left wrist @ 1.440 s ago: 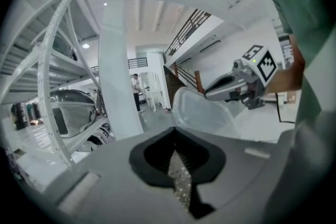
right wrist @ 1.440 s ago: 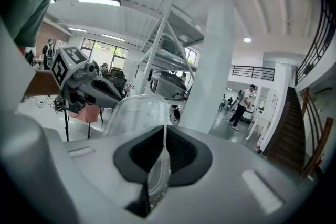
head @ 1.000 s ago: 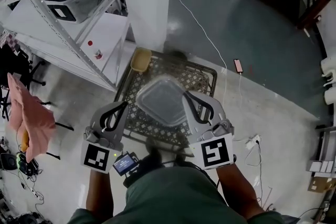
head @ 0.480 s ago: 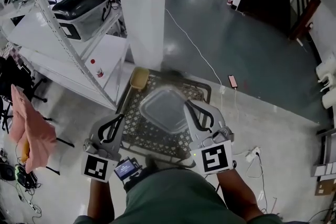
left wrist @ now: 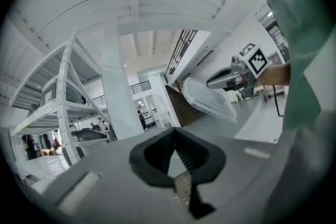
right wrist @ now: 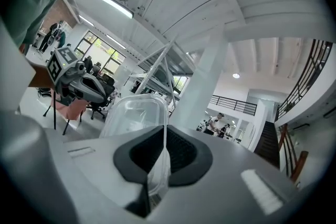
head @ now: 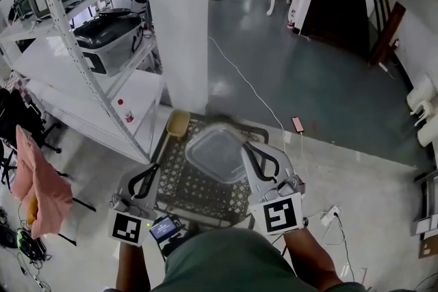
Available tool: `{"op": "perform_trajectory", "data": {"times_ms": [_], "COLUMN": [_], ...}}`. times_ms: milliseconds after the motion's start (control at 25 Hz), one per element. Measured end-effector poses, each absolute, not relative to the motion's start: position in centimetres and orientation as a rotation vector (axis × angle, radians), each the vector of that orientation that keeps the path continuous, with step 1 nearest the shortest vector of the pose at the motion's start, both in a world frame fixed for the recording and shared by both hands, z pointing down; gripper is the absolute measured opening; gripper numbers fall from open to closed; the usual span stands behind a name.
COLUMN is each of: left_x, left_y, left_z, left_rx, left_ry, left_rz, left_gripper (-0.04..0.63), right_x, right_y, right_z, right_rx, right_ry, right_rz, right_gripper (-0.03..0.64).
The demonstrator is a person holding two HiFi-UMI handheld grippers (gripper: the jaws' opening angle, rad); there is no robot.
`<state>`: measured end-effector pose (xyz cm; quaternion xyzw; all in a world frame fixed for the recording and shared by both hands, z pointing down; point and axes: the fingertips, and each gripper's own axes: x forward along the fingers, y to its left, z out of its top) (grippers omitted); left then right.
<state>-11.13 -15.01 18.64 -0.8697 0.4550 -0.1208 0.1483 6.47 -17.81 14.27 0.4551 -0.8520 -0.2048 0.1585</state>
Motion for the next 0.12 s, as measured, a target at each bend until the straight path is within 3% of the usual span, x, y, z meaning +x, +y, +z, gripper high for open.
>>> {"op": "perform_trajectory", "data": {"times_ms": [120], "left_x": [-11.2], "left_y": [-15.6], "left_z": [16.9], "left_rx": [-2.488], "left_ry": [1.300], "left_rz": [-0.350], "left_gripper": [0.000], "right_x": [6.5], "right_y": [-18.3], "right_z": [12.4], "right_rx": [1.309], "right_ry": [-2.432], "right_rz": [-0.597], "right_gripper": [0.020]}}
